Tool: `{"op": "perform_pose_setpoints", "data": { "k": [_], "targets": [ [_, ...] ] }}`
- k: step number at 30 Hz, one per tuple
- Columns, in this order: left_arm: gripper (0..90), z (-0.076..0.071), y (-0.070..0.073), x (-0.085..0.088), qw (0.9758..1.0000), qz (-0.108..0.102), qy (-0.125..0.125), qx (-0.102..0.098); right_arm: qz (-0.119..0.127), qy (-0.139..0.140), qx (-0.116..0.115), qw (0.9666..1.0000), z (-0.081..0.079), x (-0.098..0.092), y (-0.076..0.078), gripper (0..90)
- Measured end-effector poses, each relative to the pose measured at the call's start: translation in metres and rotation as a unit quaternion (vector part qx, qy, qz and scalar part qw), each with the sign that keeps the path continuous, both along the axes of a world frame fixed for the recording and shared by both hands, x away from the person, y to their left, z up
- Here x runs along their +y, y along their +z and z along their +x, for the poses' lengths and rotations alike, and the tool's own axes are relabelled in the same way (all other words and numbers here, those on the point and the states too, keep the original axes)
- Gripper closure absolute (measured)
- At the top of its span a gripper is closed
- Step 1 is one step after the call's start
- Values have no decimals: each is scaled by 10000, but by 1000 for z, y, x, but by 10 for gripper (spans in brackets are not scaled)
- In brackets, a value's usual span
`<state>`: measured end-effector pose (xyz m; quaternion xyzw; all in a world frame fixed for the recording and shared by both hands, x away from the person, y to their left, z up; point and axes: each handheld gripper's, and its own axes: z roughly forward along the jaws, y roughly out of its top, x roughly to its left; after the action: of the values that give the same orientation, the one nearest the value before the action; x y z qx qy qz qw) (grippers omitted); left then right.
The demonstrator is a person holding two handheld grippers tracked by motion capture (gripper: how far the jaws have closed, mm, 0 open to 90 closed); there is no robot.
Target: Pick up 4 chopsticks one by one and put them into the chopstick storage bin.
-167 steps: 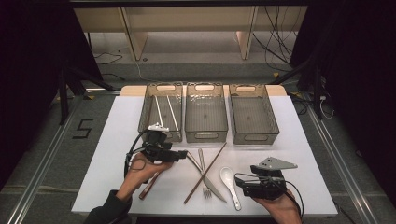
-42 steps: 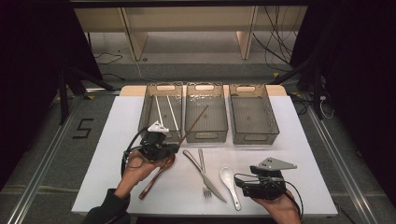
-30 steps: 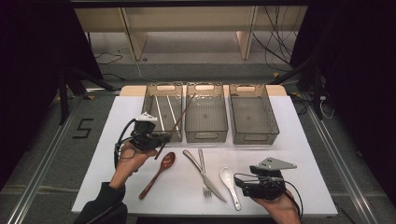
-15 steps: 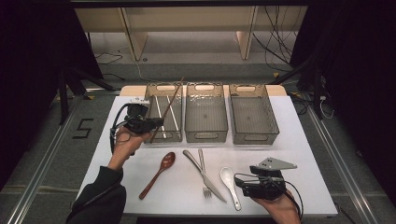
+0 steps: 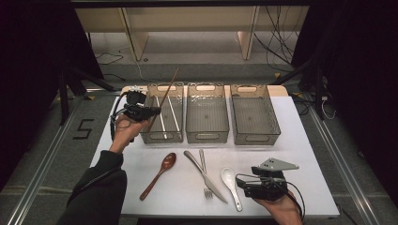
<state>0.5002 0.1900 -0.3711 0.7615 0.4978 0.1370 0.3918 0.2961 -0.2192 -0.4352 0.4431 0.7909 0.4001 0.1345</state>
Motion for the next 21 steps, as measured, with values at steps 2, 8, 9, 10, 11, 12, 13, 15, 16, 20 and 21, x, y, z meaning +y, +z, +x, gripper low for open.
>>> {"op": "perform_pose_setpoints", "data": {
  "k": [2,8,9,10,11,12,13,15,16,20,21],
  "targets": [
    [839,4,0,1,10000,65,35,4,2,11,13,10000,0,0,0,273],
    [839,17,-7,7,9997,104,216,87,2,19,13,10000,0,1,-1,273],
    [839,18,-8,8,9996,119,234,94,3,22,12,10000,0,1,0,273],
    [838,19,-10,8,9995,105,275,102,4,23,5,10000,0,0,0,273],
    [838,21,-11,9,9994,107,295,127,11,18,15,10000,0,0,0,273],
    [839,21,-12,10,9994,113,311,141,11,15,16,10000,0,0,0,273],
    [838,22,-13,10,9993,123,325,140,10,17,15,10000,0,0,0,273],
    [838,24,-16,11,9992,119,348,161,9,23,15,10000,0,0,-1,273],
    [838,25,-17,12,9991,117,358,178,7,24,14,10000,0,0,-1,273],
    [838,27,-21,12,9990,141,375,222,5,24,14,10000,0,0,0,273],
    [838,27,-22,11,9989,138,390,215,8,26,16,10000,0,0,-1,273]
  ]
}}
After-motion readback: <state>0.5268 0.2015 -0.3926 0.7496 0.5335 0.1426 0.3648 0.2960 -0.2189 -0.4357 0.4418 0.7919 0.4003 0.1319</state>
